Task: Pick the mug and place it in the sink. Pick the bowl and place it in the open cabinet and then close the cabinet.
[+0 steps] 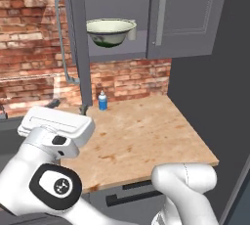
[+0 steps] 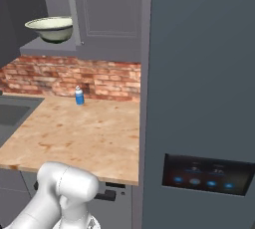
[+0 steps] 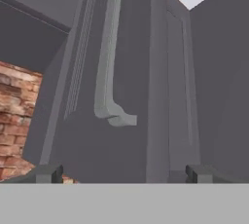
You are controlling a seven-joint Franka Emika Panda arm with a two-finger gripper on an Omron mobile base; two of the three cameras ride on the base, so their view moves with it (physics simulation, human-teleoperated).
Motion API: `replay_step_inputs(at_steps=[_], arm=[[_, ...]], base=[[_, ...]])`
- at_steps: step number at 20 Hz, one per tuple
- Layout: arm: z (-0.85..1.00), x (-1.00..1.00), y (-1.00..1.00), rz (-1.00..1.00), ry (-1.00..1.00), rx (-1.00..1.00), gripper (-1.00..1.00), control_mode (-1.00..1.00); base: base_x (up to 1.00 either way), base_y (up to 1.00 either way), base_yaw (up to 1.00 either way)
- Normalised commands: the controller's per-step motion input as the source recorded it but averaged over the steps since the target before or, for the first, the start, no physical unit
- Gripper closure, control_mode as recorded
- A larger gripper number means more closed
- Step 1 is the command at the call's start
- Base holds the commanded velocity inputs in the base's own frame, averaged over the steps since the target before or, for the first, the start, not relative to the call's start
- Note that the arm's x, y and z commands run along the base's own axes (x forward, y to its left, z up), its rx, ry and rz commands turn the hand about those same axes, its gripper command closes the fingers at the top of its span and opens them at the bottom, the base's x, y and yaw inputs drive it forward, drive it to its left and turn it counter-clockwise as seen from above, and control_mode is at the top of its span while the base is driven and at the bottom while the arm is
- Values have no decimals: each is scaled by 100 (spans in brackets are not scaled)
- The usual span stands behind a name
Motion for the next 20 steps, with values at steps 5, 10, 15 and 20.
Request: replay_step_inputs(at_steps=[5, 10, 15, 20], arm=[[-6, 16, 2, -3, 0, 0, -100, -100], [0, 19, 1, -4, -1, -1, -100, -100], [0, 13, 0, -4, -2, -2, -100, -100], [0, 3, 0, -4, -3, 0, -100, -100]], base=[[0, 0, 0], [0, 0, 0], [0, 0, 0], [0, 0, 0]])
